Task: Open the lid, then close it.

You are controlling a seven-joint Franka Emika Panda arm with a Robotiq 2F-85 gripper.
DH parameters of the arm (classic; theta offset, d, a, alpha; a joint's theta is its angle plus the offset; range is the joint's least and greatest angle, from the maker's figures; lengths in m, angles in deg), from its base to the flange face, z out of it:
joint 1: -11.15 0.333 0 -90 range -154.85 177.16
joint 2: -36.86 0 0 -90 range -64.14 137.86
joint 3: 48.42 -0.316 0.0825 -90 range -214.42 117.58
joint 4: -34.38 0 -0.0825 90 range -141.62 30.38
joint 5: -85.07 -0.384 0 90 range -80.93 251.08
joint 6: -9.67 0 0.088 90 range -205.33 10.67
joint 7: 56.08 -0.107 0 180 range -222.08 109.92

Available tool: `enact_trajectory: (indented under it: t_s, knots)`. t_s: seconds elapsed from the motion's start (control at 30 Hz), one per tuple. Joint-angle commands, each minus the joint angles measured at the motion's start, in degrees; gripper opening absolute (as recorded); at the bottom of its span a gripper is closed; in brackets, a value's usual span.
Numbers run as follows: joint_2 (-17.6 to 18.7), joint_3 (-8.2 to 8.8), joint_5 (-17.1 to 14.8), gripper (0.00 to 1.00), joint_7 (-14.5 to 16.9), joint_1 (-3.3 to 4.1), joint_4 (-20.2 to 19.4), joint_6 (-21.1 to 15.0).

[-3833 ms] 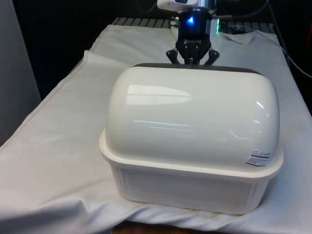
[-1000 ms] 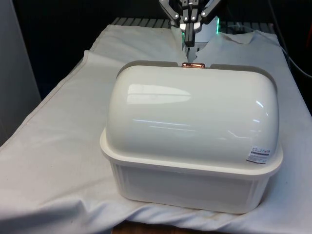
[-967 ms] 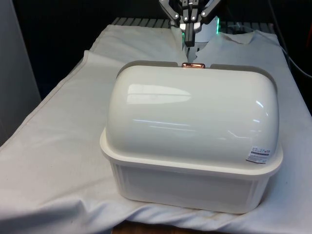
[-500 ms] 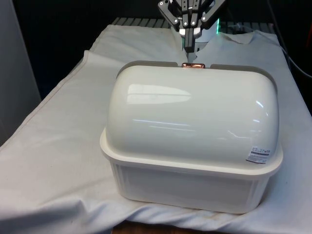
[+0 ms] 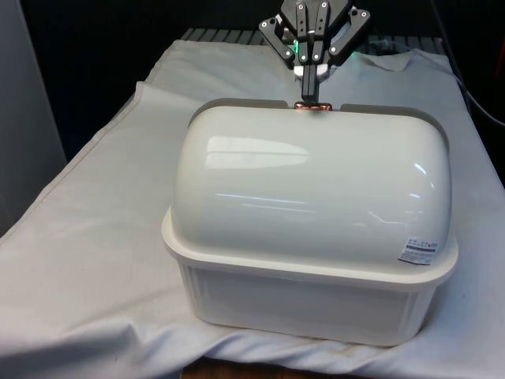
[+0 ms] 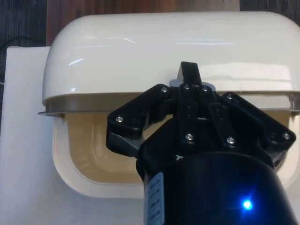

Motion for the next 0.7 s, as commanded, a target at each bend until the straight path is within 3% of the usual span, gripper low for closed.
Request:
enact_trajectory:
  t_s: [0.0, 0.47, 0.67]
  knots:
    - [0.23, -0.57, -0.46, 0.00, -0.17, -0.23, 0.17, 0.17]
    - [-0.11, -0.52, -0.06, 0.00, -0.86, 0.17, -0.57, 0.97]
    - [-1.83, -0.74, -0.40, 0.00, -1.78, 0.52, -2.81, 2.06]
